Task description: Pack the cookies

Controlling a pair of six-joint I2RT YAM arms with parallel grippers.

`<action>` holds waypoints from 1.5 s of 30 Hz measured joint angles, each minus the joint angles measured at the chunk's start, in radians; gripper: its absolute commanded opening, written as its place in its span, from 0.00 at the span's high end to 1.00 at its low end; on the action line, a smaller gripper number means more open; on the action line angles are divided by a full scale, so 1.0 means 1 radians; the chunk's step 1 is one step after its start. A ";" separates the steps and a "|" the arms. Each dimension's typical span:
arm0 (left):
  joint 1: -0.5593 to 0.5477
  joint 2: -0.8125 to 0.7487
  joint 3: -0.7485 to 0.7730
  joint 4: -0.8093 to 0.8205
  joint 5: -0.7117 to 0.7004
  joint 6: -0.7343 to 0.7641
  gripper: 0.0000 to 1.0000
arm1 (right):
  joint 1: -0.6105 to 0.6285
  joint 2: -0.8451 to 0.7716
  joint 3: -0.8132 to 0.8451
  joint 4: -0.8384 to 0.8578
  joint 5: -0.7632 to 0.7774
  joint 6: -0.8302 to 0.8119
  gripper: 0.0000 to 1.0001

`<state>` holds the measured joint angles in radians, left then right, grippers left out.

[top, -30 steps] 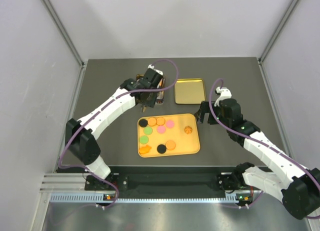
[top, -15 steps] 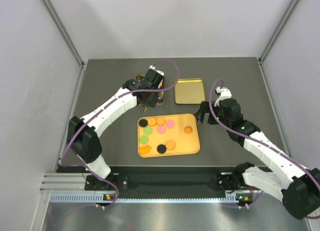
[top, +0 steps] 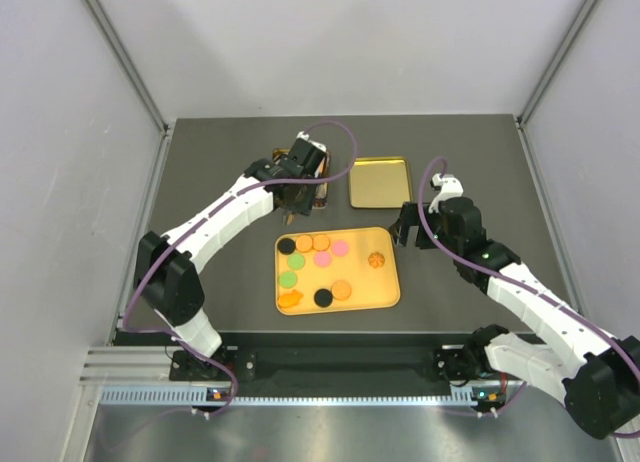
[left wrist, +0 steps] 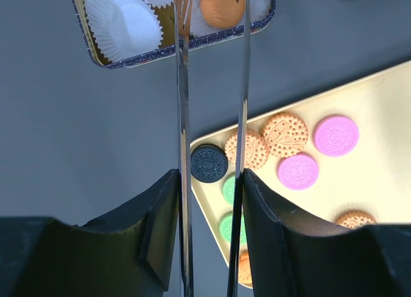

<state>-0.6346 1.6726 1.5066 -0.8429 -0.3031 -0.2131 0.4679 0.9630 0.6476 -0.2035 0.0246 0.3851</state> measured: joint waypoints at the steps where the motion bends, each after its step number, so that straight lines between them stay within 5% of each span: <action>1: 0.001 0.000 0.000 0.002 0.001 0.000 0.53 | 0.000 0.000 0.000 0.000 0.000 0.000 0.00; 13: 0.002 0.000 0.002 0.005 0.018 0.005 0.53 | 0.000 0.000 0.000 0.000 0.000 0.000 0.00; 25: -0.005 -0.120 0.043 -0.005 0.180 0.004 0.54 | 0.000 0.000 0.000 0.000 0.000 0.000 0.00; 37: -0.208 -0.237 -0.148 -0.062 0.211 -0.013 0.54 | 0.000 0.002 0.000 0.000 0.000 0.000 0.00; 45: -0.249 -0.237 -0.204 -0.078 0.184 -0.041 0.54 | 0.000 0.002 0.000 0.000 0.000 0.000 0.00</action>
<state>-0.8833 1.4353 1.3025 -0.9207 -0.1188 -0.2543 0.4679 0.9653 0.6476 -0.2031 0.0246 0.3851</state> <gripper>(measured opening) 0.467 0.996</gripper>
